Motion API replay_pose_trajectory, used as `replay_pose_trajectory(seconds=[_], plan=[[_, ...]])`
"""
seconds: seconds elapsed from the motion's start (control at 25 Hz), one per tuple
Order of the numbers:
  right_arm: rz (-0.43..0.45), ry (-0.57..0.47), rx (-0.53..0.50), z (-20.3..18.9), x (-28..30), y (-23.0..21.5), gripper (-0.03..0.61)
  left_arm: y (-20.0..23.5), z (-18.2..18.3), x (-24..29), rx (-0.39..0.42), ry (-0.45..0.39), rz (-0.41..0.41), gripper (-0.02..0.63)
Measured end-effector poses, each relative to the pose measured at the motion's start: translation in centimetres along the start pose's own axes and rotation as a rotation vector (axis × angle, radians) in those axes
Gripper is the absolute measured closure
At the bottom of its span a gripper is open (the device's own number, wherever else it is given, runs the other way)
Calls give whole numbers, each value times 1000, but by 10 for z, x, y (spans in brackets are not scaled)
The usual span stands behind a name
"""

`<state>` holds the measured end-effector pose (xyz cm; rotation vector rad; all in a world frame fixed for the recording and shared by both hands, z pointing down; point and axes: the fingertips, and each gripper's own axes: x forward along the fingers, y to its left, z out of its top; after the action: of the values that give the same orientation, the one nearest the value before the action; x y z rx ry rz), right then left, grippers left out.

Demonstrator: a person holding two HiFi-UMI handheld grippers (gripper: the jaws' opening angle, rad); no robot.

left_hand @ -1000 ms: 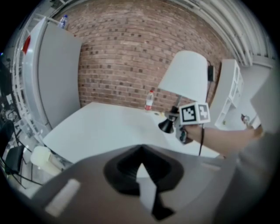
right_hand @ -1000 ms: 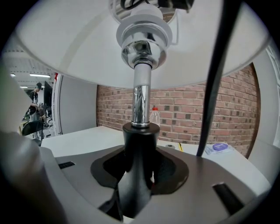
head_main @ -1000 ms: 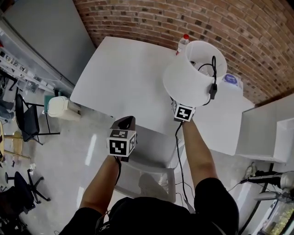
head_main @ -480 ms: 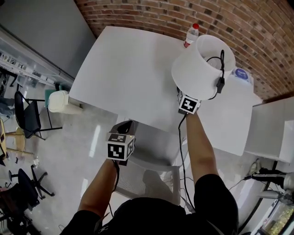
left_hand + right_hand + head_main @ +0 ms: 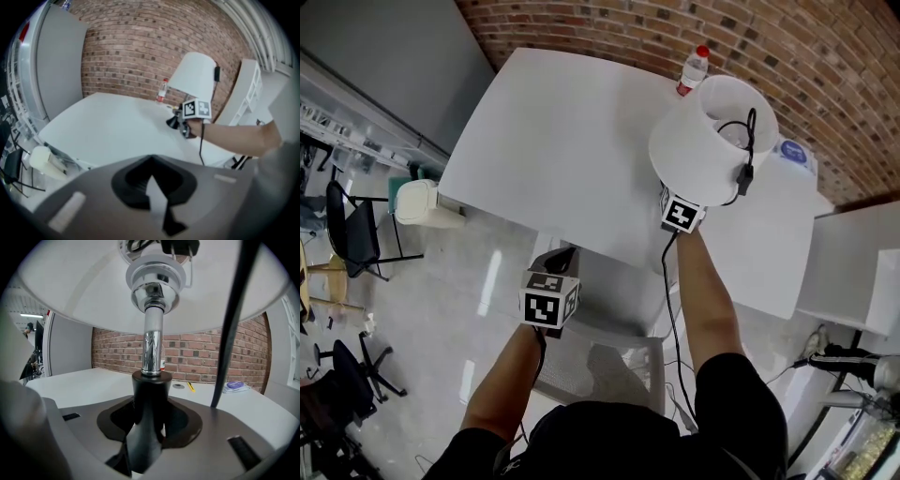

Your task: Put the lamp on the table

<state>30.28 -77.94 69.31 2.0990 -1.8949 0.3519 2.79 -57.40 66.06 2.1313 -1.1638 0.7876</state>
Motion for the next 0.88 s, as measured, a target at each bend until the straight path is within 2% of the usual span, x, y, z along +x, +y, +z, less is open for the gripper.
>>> replay_pose_trajectory(seconds=[0.32, 0.6, 0.64, 0.72, 0.8, 0.88], plan=[[4, -45, -33, 8, -3, 1, 439, -6, 6, -5, -5, -15, -13, 614], [-8, 11, -6, -9, -33, 1, 423, -10, 13, -19, 8, -43, -7, 614], [-8, 25, -1, -11, -40, 1, 441, -11, 14, -22, 10, -46, -7, 614], [-7, 38, 6, -14, -59, 3, 527, -16, 17, -26, 18, -54, -11, 614], [2, 40, 25, -14, -80, 6, 577, -22, 19, -32, 25, -69, -18, 614], [23, 39, 47, -14, -101, 11, 578, -29, 21, -39, 35, -84, -23, 614]])
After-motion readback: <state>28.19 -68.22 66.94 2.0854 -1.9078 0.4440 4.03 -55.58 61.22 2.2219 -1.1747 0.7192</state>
